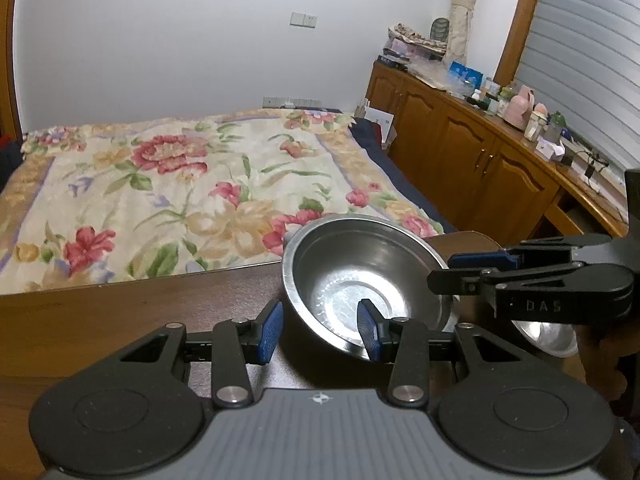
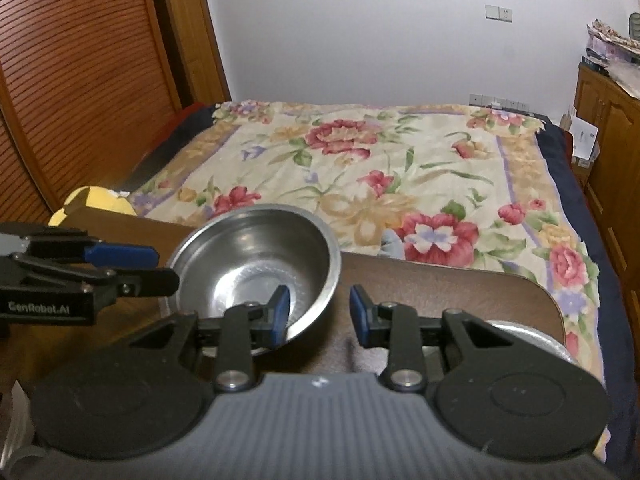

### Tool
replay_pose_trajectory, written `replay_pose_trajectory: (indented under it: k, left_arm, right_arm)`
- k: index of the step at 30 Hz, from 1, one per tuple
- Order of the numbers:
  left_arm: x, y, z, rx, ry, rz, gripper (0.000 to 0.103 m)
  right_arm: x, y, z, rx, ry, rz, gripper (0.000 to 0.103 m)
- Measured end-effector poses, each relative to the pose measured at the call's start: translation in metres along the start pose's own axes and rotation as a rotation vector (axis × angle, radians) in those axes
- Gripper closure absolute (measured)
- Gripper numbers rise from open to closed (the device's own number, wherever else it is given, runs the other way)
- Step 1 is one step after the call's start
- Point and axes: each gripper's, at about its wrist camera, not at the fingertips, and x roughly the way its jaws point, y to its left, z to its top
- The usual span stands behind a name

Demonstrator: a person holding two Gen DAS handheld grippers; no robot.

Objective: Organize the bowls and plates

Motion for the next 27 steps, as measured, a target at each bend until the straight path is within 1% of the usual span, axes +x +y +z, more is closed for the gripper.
replay_pose_trajectory:
  k: [4, 7, 11, 14, 15, 16, 18, 20, 23, 27]
  left_arm:
    - [0.010, 0.012, 0.003, -0.074, 0.040, -0.047, 0.063]
    - [0.013, 0.014, 0.004, -0.084, 0.044, -0.033, 0.066]
    - [0.017, 0.017, 0.004, -0.097, 0.051, -0.031, 0.066]
    - [0.018, 0.017, 0.005, -0.098, 0.053, -0.030, 0.073]
    - [0.018, 0.017, 0.005, -0.099, 0.052, -0.035, 0.078]
    - [0.018, 0.018, 0.005, -0.103, 0.056, -0.041, 0.081]
    - [0.018, 0.018, 0.003, -0.102, 0.059, -0.032, 0.082]
    - [0.015, 0.016, 0.002, -0.095, 0.062, -0.031, 0.082]
    - [0.007, 0.014, 0.001, -0.096, 0.053, -0.039, 0.083]
    - [-0.008, 0.009, 0.003, -0.084, 0.028, -0.044, 0.083]
  right_arm:
    - [0.003, -0.002, 0.001, 0.028, 0.006, 0.002, 0.069]
    - [0.006, -0.003, 0.002, 0.044, 0.015, 0.017, 0.069]
    - [0.012, -0.002, 0.002, 0.050, 0.025, 0.023, 0.069]
    - [0.015, -0.003, 0.002, 0.070, 0.037, 0.041, 0.069]
    - [0.016, -0.003, 0.002, 0.074, 0.039, 0.044, 0.070]
    - [0.016, -0.003, 0.002, 0.076, 0.039, 0.047, 0.070]
    - [0.016, -0.004, 0.002, 0.095, 0.044, 0.068, 0.074]
    - [0.015, -0.007, 0.002, 0.140, 0.055, 0.094, 0.076]
    - [0.011, -0.005, 0.000, 0.138, 0.050, 0.086, 0.082]
    - [0.001, -0.001, 0.000, 0.127, 0.037, 0.090, 0.083]
